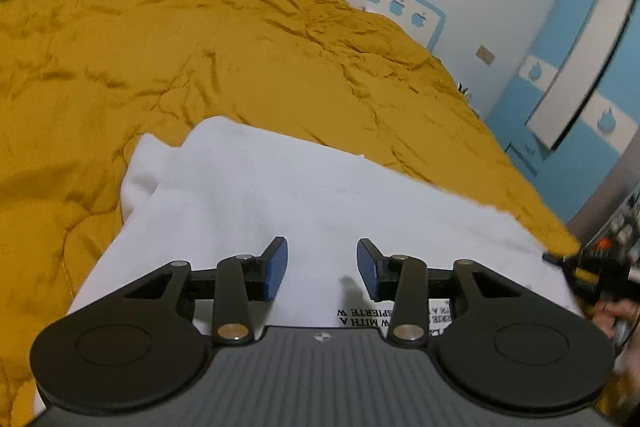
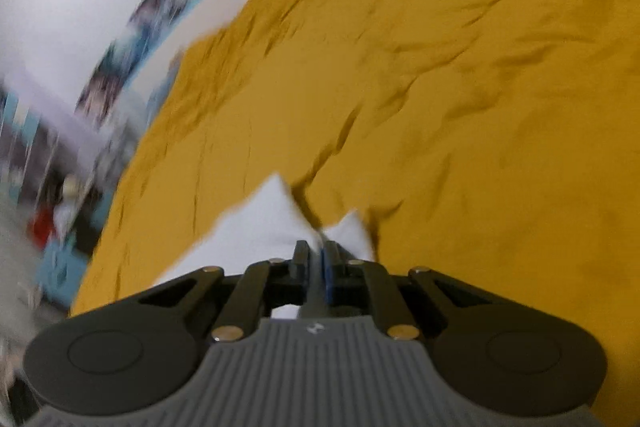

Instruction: Fold small clothes

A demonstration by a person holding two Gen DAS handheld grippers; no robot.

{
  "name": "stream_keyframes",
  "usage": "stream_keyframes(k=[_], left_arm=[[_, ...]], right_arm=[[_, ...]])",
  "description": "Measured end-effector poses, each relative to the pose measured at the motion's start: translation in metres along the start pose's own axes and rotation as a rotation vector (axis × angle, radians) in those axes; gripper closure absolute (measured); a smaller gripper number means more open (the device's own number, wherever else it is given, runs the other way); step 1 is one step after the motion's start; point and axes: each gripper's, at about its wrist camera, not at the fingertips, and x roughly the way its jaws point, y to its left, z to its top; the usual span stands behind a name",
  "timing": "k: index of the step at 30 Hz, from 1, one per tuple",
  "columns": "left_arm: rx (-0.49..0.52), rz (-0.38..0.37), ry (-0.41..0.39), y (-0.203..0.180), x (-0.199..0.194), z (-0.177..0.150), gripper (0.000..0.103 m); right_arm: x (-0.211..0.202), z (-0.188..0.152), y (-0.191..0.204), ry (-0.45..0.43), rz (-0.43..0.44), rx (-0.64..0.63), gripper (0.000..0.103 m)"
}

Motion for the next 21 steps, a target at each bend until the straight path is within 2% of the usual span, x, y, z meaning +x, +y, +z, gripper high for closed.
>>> stream_keyframes(k=[5,10,13,15,17,19,21], left_arm=[[-0.132,-0.027,-0.003,0.02,-0.006,0.007,0.055],[-0.189,0.015,-0.037,0.038,-0.016,0.017,0.055],[-0.2,0.039,-0.017,0.049,-0.016,0.024,0.053],[-0.212,0.021,-0.005,0.054,-0.015,0.025,0.053],[-0.235,0.008,-0.018,0.055,-0.017,0.026,0.053],[-0.203,-0.033,-0.033,0.049,-0.02,0.025,0.053],[-0.166,-0.101,-0.028,0.042,-0.023,0.023,0.053]], right_arm=[[-0.014,-0.009,0.003,-0.058,-0.051,0.04,0.102],[-0.017,-0.012,0.006,-0.086,-0.089,0.042,0.103],[-0.034,-0.011,-0.001,-0.118,-0.144,0.01,0.103],[-0.028,-0.009,-0.004,-0.062,-0.095,0.013,0.103],[-0.03,-0.009,-0.006,-0.056,-0.077,0.034,0.103],[-0.044,-0.008,-0.003,-0.104,-0.049,0.043,0.102],[-0.069,-0.009,0.008,-0.221,-0.067,-0.029,0.1]])
